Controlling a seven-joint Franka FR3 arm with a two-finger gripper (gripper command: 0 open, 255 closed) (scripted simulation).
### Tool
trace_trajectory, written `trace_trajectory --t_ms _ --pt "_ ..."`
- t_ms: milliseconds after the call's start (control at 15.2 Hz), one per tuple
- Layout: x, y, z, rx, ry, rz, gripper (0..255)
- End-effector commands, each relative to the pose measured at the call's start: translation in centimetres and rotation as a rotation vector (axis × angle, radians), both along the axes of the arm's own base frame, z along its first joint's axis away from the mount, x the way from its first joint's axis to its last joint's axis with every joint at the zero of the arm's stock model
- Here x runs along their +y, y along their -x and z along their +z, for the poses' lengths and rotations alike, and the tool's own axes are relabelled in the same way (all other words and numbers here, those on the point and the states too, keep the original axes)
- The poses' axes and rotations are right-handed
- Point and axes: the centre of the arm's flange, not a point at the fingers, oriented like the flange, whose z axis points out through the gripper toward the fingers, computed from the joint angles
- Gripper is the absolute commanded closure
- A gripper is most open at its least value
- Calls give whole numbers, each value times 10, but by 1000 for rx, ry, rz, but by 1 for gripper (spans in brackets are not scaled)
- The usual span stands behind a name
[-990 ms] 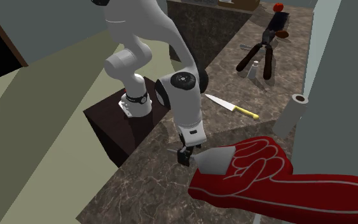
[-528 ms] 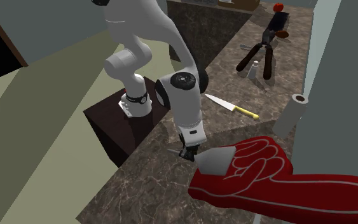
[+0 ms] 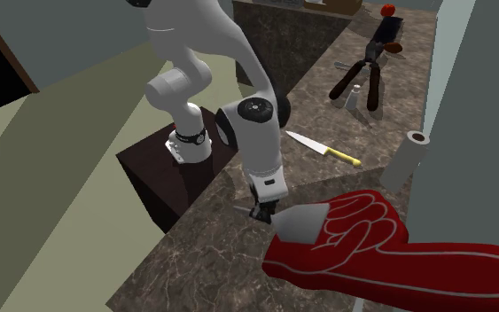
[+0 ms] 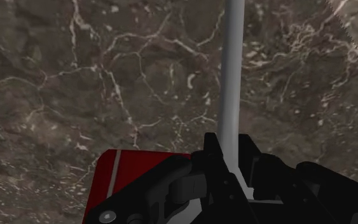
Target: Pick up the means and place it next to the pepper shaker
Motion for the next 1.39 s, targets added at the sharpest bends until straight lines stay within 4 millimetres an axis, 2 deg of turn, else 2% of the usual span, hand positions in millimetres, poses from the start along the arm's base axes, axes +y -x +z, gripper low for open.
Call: trace_trajectory --t_ms 0,1320 --pt "0 0 9 0 0 0 255" --pt "0 0 115 0 0 0 255"
